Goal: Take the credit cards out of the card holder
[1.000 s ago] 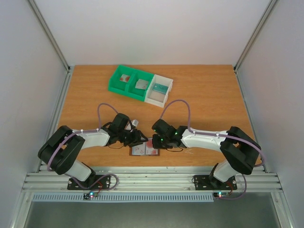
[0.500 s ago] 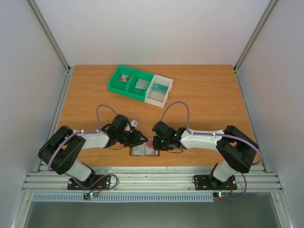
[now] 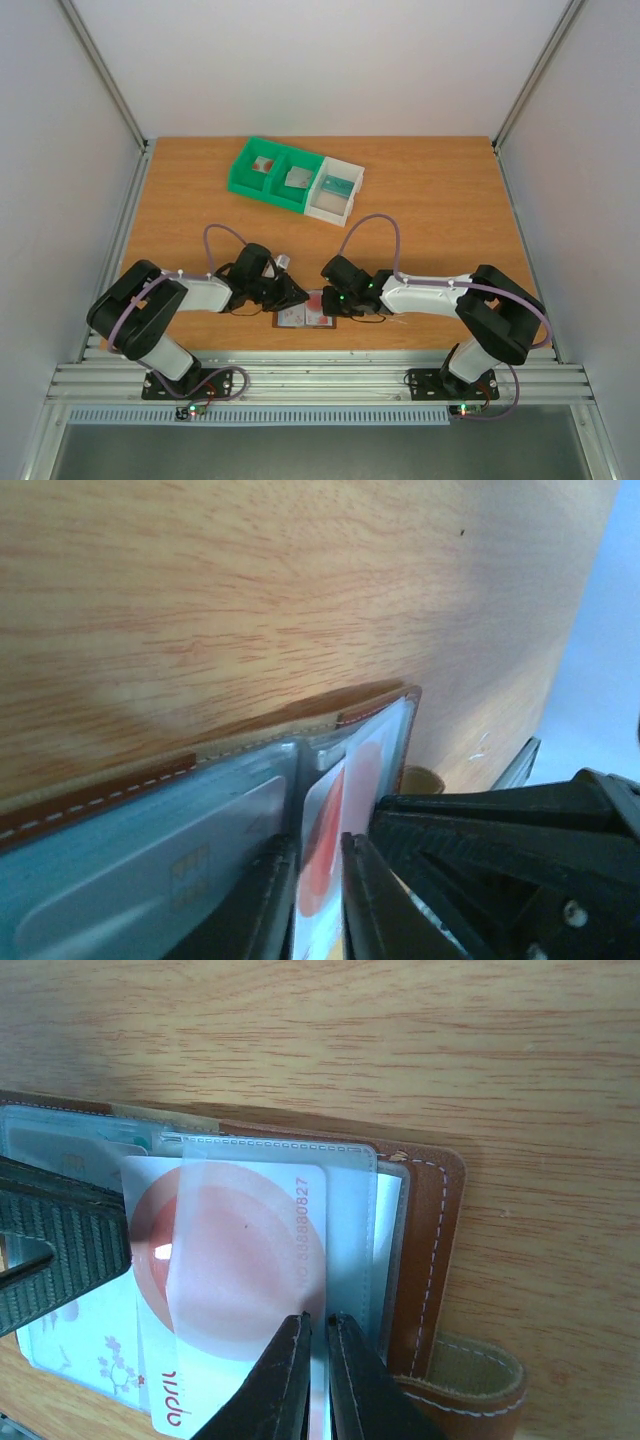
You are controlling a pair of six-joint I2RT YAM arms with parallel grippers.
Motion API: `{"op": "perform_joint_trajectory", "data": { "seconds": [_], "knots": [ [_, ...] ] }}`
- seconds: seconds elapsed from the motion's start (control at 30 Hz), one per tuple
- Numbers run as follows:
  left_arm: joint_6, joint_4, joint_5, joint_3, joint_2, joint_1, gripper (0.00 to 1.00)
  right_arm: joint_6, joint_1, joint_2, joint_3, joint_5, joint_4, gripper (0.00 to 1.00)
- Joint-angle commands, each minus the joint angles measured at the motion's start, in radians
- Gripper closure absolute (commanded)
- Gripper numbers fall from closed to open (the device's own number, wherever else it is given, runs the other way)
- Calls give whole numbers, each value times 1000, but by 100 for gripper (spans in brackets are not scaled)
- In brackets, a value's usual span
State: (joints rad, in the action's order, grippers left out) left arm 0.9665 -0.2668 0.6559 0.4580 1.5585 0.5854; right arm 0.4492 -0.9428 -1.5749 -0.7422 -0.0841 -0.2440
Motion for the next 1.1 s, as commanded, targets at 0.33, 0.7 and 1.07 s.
{"op": "perform_joint_trajectory", "data": {
  "seconds": [0.33, 0.7, 1.07],
  "knots": [
    [-25, 33, -34, -16, -51, 7, 99, 16, 1, -5, 38, 20, -29, 92],
    [-35, 88, -36, -10, -115, 7, 99, 17, 0, -12, 44, 4, 2, 92],
    [28, -64, 0, -35, -63, 7, 76, 27, -1, -23, 58, -4, 26, 93]
  ]
}}
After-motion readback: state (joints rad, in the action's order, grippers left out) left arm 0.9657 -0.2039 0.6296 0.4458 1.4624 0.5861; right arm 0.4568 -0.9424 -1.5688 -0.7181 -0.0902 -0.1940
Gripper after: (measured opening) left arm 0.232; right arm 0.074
